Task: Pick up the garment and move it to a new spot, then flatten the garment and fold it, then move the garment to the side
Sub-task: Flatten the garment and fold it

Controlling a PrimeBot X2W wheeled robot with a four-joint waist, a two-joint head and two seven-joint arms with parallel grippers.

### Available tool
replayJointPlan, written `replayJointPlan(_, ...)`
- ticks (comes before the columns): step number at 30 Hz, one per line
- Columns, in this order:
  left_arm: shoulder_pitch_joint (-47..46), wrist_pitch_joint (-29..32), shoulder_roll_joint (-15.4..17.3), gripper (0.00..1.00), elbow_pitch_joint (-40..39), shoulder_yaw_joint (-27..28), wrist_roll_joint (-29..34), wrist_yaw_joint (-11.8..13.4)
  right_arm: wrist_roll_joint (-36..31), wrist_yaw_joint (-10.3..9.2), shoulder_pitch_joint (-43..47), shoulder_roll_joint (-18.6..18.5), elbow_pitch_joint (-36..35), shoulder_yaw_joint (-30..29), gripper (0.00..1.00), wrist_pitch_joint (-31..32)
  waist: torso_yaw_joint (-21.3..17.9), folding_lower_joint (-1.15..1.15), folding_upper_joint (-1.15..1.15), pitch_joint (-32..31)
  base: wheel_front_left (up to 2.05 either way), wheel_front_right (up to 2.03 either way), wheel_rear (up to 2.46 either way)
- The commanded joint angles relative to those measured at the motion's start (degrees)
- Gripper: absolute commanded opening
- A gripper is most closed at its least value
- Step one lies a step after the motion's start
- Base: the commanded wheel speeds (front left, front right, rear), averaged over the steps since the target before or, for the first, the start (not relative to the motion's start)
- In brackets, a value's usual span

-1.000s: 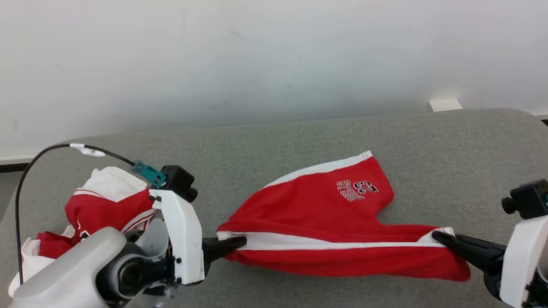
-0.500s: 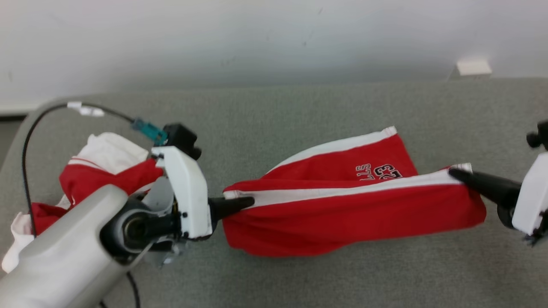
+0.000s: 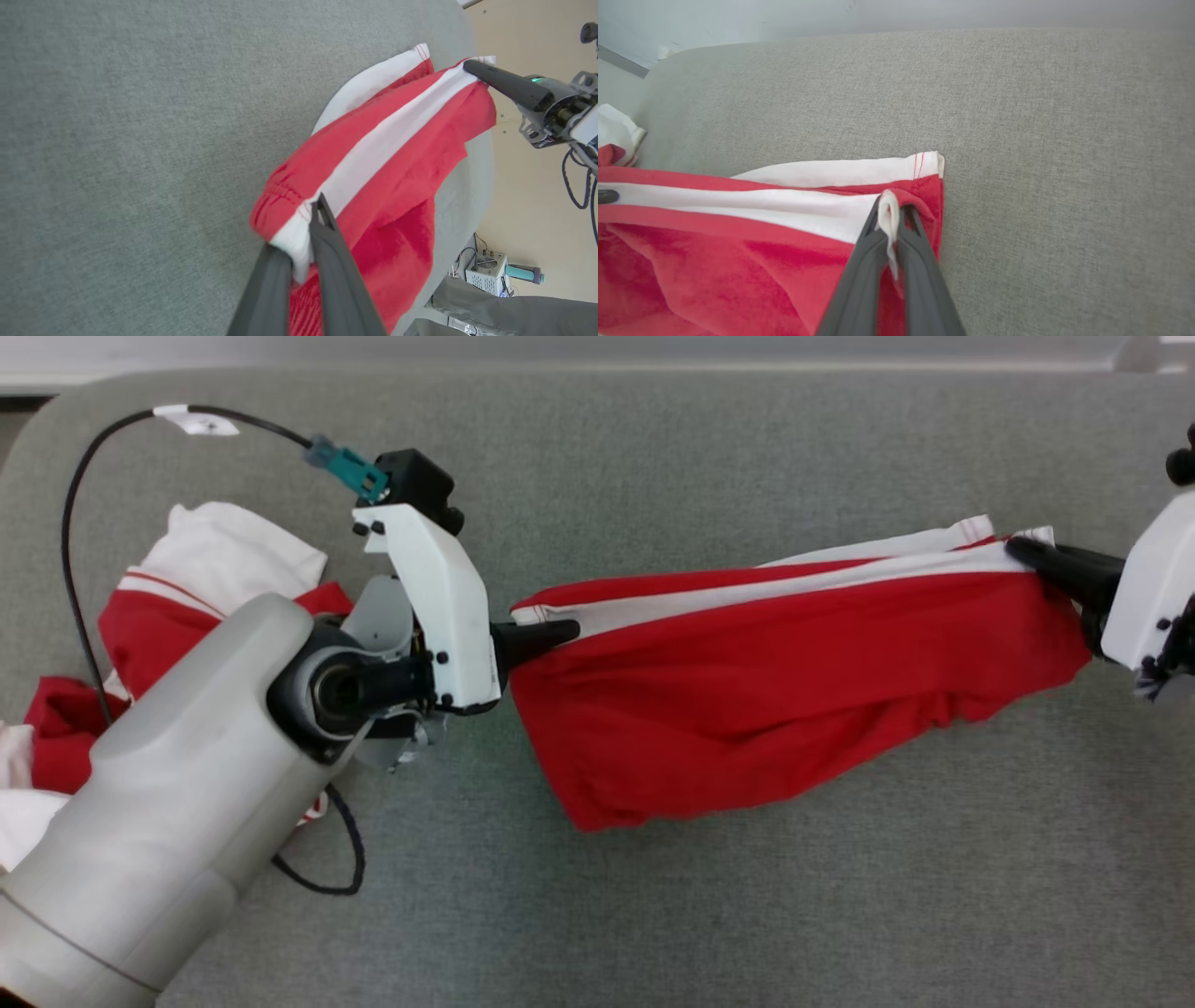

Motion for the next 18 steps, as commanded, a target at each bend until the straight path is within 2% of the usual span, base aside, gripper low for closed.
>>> replayJointPlan(1,-0.96,-0.44,-0.24,0.0,1.17,0.02,0.73,-0.55,-0.82,-0.1,-1.34,0.62,1.48,0.09,0.0,-0.12,0.95,-0.02,0.0,1.67,0.0,0.0,0.0)
replayJointPlan(4,-1.98,-1.0,-1.64,0.0,3.52,-0.2,1.26,-1.6,-1.65,-0.1,-2.75,2.57,4.34,0.24,0.0,-0.43,1.23,-0.02,0.0,2.32,0.0,0.0,0.0)
replayJointPlan(5,-2.21,-0.96,-2.04,0.06,4.21,-0.32,1.33,-1.91,-1.91,-0.1,-3.22,3.13,5.11,0.34,0.0,-0.53,1.28,-0.02,0.0,2.45,0.0,0.0,0.0)
replayJointPlan(6,-2.41,-0.99,-2.42,0.34,4.81,-0.41,1.41,-2.21,-2.24,-0.1,-3.67,3.68,6.0,0.48,0.0,-0.7,1.31,-0.02,0.0,2.55,0.0,0.0,0.0)
replayJointPlan(7,-2.61,-0.92,-2.71,0.69,5.42,-0.58,1.48,-2.42,-2.56,-0.1,-3.93,4.25,6.78,0.66,0.34,-0.67,1.34,-0.02,0.0,2.58,0.0,0.0,0.0)
replayJointPlan(8,-2.8,-0.82,-2.95,1.0,6.08,-0.7,1.52,-2.73,-2.73,-0.1,-4.04,4.86,7.47,0.92,0.96,-0.8,1.35,-0.02,0.0,2.51,0.0,0.0,0.0)
replayJointPlan(9,-2.92,-0.79,-3.17,1.0,6.66,-0.8,1.55,-2.99,-2.83,-0.1,-4.15,5.36,8.06,0.96,1.0,-1.26,1.34,-0.02,0.0,2.33,0.0,0.0,0.0)
replayJointPlan(14,-2.7,-1.31,-3.45,1.0,9.14,-0.71,1.37,-4.22,-3.72,-0.1,-2.87,6.75,9.72,1.0,1.0,-4.83,1.21,-0.02,0.0,-0.31,0.0,0.0,0.0)
replayJointPlan(18,-1.75,-3.19,-1.86,1.0,9.65,-0.53,2.33,-5.16,-5.18,-0.1,-0.92,6.94,9.42,0.38,1.0,-11.85,1.02,-0.02,0.0,-3.76,0.0,0.0,0.0)
